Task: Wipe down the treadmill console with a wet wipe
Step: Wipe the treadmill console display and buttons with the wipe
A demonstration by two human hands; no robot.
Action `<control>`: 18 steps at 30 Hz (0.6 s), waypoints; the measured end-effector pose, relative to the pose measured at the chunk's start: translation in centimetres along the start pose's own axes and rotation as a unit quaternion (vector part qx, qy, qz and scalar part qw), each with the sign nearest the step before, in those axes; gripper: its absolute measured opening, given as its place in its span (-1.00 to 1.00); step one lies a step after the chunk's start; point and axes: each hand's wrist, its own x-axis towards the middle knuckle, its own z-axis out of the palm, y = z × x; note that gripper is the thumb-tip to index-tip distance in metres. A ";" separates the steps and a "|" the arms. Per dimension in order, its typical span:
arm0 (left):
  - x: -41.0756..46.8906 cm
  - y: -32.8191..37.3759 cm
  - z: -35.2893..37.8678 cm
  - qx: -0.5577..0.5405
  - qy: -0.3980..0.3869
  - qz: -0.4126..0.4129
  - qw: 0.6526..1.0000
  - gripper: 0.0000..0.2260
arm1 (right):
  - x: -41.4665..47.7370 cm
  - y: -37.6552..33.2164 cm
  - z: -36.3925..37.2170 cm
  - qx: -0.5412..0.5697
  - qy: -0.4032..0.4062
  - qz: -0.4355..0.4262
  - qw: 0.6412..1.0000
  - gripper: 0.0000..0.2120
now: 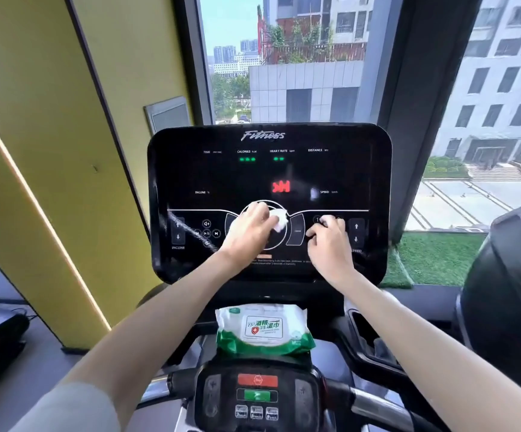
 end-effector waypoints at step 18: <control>6.7 -6.0 -2.7 0.020 0.083 -0.156 0.984 -0.73 | 0.6 -0.2 -0.9 -0.013 -0.016 -0.039 0.999 -0.87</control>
